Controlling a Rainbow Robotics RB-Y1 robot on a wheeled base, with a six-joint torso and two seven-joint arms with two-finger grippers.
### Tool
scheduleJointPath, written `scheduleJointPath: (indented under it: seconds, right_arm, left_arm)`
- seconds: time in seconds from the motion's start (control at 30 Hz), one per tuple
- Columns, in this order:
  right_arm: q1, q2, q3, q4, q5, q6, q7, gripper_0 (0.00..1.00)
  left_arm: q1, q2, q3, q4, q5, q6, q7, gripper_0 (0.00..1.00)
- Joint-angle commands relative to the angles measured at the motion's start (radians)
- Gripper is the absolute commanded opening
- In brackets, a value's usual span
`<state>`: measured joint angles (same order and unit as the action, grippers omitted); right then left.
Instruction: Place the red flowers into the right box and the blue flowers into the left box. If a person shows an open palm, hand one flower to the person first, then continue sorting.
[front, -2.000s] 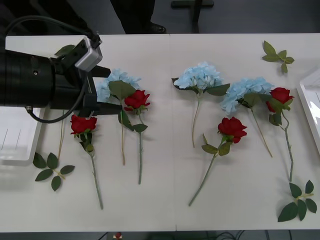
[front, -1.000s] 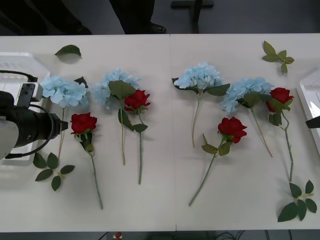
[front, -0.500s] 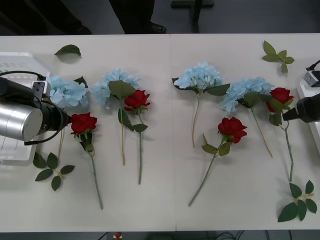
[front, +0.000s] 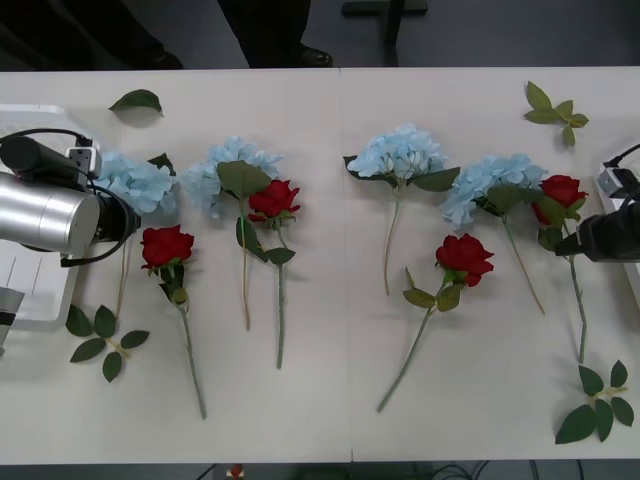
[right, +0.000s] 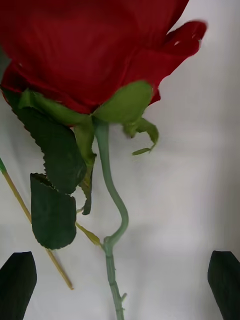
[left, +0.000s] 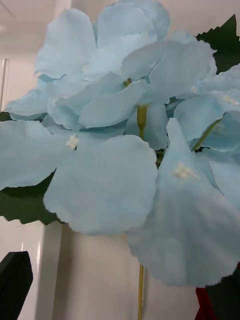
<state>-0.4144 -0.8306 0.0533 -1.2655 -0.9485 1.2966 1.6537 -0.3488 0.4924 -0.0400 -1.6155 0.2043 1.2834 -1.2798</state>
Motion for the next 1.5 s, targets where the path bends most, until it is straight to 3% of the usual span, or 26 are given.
scheduleJointPath:
  seconds: [0.03,0.33,0.37,0.4,0.43,0.47,0.5,0.6,0.67,1.0,1.07,1.13,1.5]
  right_arm:
    - [-0.012,0.021,0.026,0.008,0.016,-0.045,-0.012,1.0]
    - [-0.012,0.056,0.043,0.051,0.04,-0.099,-0.012,1.0]
    - [-0.011,0.061,0.043,0.051,0.045,-0.099,-0.012,0.96]
    - [-0.012,0.064,0.043,0.051,0.048,-0.099,-0.014,0.77]
    - [-0.012,0.064,0.043,0.051,0.05,-0.099,-0.014,0.64]
    - [-0.012,0.065,0.043,0.051,0.053,-0.097,-0.015,0.36]
    - [-0.012,0.067,0.043,0.051,0.056,-0.099,-0.017,0.23]
    - [-0.012,0.068,0.043,0.051,0.056,-0.099,-0.018,0.06]
    - [-0.012,0.068,0.043,0.049,0.056,-0.1,-0.018,0.01]
    - [-0.012,0.062,0.026,0.02,0.056,-0.091,0.001,0.0]
    - [-0.012,0.058,-0.007,-0.009,0.057,-0.053,0.008,0.0]
    - [-0.011,0.054,-0.061,-0.052,0.065,0.006,0.012,0.0]
    - [-0.012,0.021,-0.248,-0.256,0.134,0.225,0.028,0.0]
  left_arm:
    - [-0.052,-0.012,0.011,0.035,-0.025,-0.009,-0.015,1.0]
    - [-0.124,-0.048,-0.003,0.16,-0.066,-0.049,-0.016,1.0]
    - [-0.128,-0.051,-0.004,0.169,-0.072,-0.05,-0.015,1.0]
    - [-0.131,-0.054,-0.006,0.175,-0.082,-0.05,-0.013,1.0]
    - [-0.133,-0.055,-0.006,0.177,-0.083,-0.05,-0.013,1.0]
    - [-0.133,-0.057,-0.008,0.178,-0.091,-0.05,-0.013,0.99]
    - [-0.133,-0.06,-0.011,0.178,-0.095,-0.05,-0.013,0.96]
    - [-0.133,-0.061,-0.021,0.186,-0.108,-0.05,-0.009,0.89]
    - [-0.133,-0.061,-0.029,0.19,-0.118,-0.05,-0.006,0.87]
    - [-0.121,-0.101,-0.003,0.259,-0.217,-0.115,-0.01,0.59]
    - [-0.119,-0.109,0.009,0.285,-0.235,-0.15,-0.018,0.42]
    - [-0.119,-0.109,0.014,0.293,-0.233,-0.153,-0.023,0.01]
    - [-0.127,-0.109,0.06,0.273,-0.152,-0.148,-0.058,0.0]
